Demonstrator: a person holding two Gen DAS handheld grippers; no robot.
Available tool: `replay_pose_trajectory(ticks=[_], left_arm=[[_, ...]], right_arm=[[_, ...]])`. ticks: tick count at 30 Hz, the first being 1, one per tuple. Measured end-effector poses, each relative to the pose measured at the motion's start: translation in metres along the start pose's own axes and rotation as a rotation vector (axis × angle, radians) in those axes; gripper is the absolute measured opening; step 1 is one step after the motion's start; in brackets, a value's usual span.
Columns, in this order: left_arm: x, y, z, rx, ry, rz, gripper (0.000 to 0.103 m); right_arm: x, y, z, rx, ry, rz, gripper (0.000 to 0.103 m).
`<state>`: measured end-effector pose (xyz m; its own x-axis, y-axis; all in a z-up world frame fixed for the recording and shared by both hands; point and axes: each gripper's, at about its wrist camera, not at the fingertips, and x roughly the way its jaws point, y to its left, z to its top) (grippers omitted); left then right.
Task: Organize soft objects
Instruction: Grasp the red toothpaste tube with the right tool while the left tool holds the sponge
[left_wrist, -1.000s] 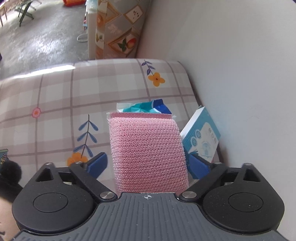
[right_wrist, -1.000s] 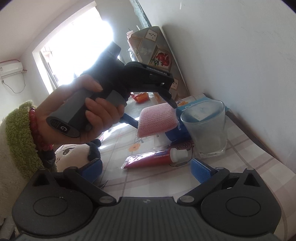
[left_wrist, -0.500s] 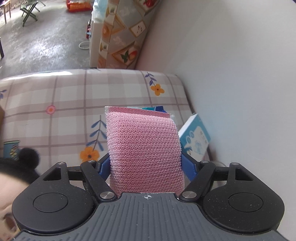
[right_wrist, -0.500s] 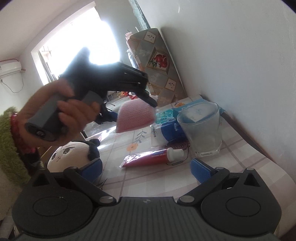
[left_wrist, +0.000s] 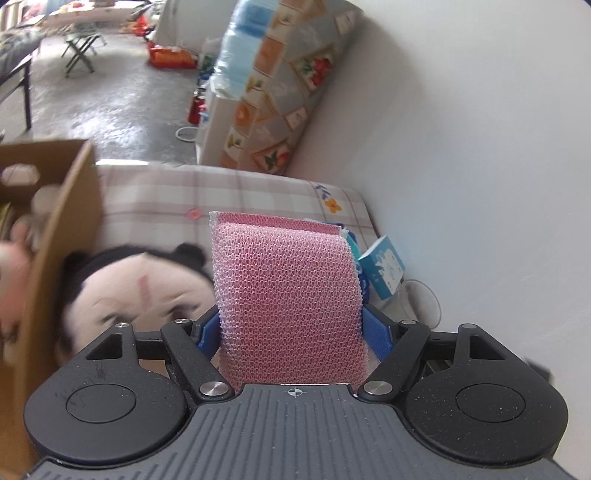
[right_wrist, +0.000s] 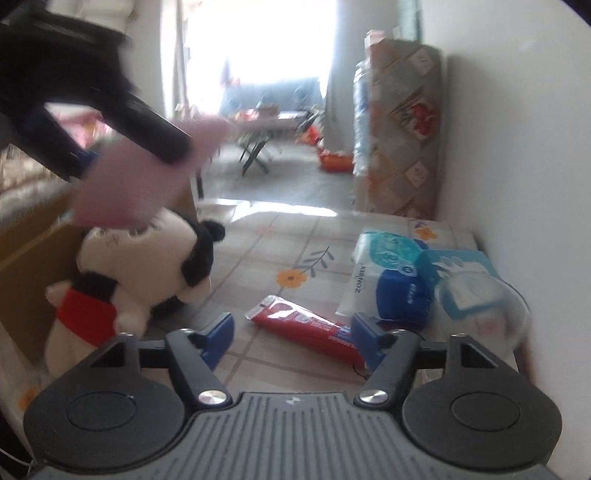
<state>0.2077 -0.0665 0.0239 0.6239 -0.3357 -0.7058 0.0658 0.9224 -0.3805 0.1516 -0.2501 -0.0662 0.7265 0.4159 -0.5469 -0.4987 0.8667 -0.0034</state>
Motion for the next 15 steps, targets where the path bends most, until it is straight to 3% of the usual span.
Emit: replay_pose_trajectory(ticks=[6,15], left_arm=[[-0.025,0.031,-0.020,-0.074,-0.041,-0.040,0.075],[-0.048,0.063,-0.041,-0.118,-0.089,-0.080,0.075]], right_arm=[[0.046,0.005,0.016,-0.105,0.123,-0.022,0.069],[0.081,0.001,0.017,-0.117,0.266,-0.046,0.072]])
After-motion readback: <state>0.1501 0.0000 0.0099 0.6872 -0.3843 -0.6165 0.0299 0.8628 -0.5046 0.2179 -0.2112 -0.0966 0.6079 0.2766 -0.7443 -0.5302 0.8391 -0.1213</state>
